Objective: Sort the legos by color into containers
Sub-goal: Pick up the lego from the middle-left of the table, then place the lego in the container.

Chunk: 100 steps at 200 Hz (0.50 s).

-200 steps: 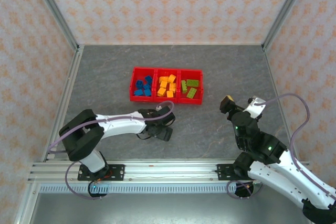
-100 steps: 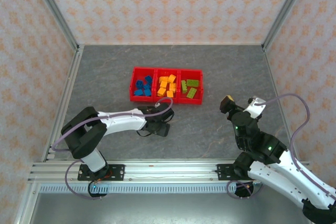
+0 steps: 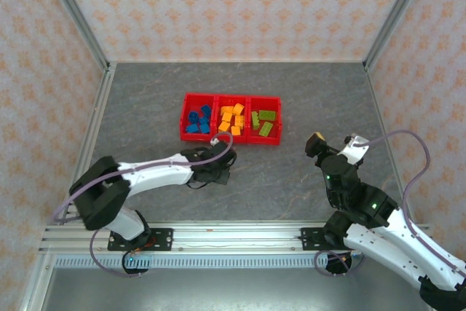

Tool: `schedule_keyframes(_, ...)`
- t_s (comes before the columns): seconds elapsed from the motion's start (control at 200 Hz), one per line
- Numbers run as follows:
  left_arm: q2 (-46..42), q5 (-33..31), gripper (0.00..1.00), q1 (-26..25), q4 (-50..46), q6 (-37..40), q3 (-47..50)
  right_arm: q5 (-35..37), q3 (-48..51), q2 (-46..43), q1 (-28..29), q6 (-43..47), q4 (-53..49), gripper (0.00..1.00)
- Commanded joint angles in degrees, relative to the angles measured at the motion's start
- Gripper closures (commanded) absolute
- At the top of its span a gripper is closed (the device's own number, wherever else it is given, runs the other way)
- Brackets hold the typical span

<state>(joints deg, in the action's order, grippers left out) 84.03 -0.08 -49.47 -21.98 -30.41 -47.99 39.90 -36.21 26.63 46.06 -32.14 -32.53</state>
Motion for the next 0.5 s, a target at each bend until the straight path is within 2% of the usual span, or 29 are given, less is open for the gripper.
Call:
schedule_keyframes(0.0,-8.6,-6.8,0.93,-0.9,4.5,-0.8,-0.8,3.2,0.0,-0.6,-0.2,-1.2,-1.6,0.00)
schedule_keyframes(0.135,-13.7,-13.4,0.92,-0.5,5.9,1.2,-5.6,3.7,0.0,-1.3,-0.2,-1.3,-1.7,0.00)
schedule_keyframes(0.235,-11.6,-13.4,0.92,1.7,6.4,3.9,-12.5,4.1,-0.1,-2.1,-0.2,-1.3,-1.7,0.00)
schedule_keyframes(0.355,-2.3,-11.5,0.91,5.1,2.3,7.2,-25.6,4.6,-0.3,-3.0,-0.2,-1.6,-2.1,0.00)
schedule_keyframes(0.496,14.0,-7.4,0.90,9.8,-9.3,9.7,-48.0,5.2,-0.3,-4.2,-0.2,-1.9,-2.2,0.00)
